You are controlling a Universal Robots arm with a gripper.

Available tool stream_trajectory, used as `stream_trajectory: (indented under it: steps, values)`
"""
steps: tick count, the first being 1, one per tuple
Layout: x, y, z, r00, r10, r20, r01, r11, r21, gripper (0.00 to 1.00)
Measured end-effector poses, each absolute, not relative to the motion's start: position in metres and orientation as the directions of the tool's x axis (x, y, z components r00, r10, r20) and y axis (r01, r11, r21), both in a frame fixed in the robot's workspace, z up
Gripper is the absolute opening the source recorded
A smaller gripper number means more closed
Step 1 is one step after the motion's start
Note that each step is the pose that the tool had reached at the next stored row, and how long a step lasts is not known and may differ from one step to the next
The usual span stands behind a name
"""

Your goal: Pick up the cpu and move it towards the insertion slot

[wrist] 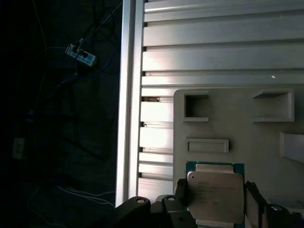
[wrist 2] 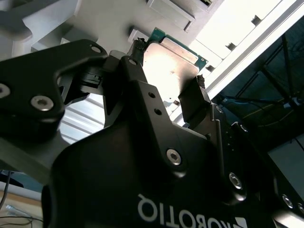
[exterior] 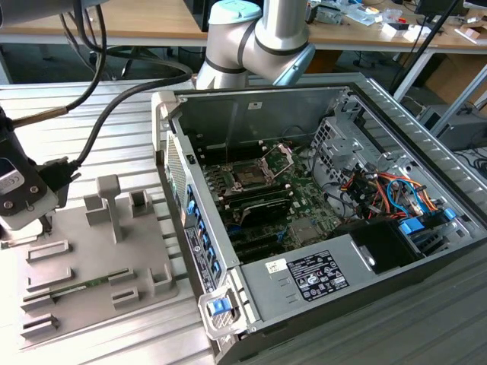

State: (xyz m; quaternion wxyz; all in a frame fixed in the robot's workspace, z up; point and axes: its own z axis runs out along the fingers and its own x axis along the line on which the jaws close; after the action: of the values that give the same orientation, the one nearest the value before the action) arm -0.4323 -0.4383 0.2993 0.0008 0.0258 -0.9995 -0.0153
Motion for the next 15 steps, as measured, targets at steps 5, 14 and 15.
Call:
stream_trajectory:
  steps: [5,14,15]
  values:
    - [-0.4322,-0.4383,0.3030,-0.999,-0.052,0.001,-0.052,0.998,0.031,0.55]
    - [-0.4322,-0.4383,0.3088,-0.999,-0.052,0.001,-0.052,0.998,0.031,0.55]
    - [-0.4323,-0.4383,0.3093,-0.999,-0.052,0.001,-0.052,0.998,0.031,0.55]
